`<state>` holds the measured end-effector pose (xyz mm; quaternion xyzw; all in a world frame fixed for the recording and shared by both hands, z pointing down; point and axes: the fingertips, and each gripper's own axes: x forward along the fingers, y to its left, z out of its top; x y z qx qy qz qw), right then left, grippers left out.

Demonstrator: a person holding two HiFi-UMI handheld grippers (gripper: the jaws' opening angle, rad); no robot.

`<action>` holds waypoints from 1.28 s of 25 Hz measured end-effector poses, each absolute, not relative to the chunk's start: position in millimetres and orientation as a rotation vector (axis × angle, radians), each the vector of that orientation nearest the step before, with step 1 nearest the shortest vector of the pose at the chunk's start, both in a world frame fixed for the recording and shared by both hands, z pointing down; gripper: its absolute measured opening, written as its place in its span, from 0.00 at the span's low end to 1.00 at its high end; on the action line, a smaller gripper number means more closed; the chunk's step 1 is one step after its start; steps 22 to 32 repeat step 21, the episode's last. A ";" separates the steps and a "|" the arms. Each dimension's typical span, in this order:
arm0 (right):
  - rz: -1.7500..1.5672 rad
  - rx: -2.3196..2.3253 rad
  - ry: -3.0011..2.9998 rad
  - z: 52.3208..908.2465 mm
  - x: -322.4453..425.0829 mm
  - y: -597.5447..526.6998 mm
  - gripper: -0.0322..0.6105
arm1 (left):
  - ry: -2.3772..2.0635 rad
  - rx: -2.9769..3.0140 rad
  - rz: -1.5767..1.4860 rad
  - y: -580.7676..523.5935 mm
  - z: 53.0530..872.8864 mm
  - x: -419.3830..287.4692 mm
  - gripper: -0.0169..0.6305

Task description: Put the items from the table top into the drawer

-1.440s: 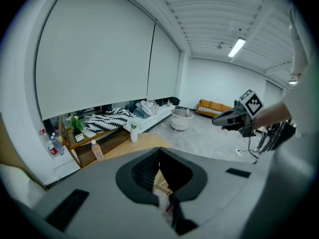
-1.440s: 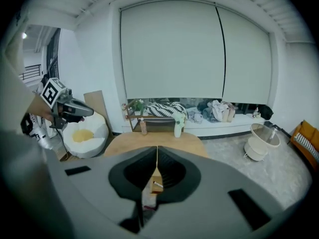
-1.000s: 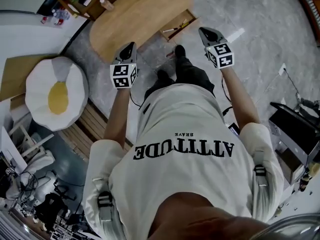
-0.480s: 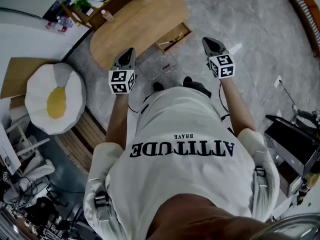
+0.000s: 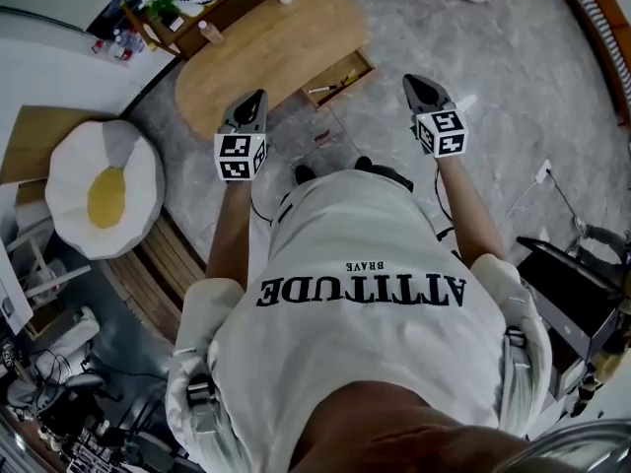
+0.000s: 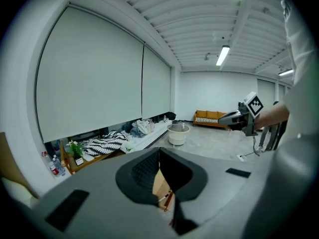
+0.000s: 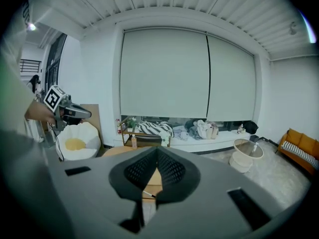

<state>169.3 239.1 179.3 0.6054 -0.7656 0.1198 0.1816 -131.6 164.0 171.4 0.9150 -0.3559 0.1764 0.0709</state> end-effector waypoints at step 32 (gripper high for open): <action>0.316 1.747 -2.151 168.9 197.8 213.9 0.08 | -1.166 2.700 0.459 123.2 160.5 -134.9 0.06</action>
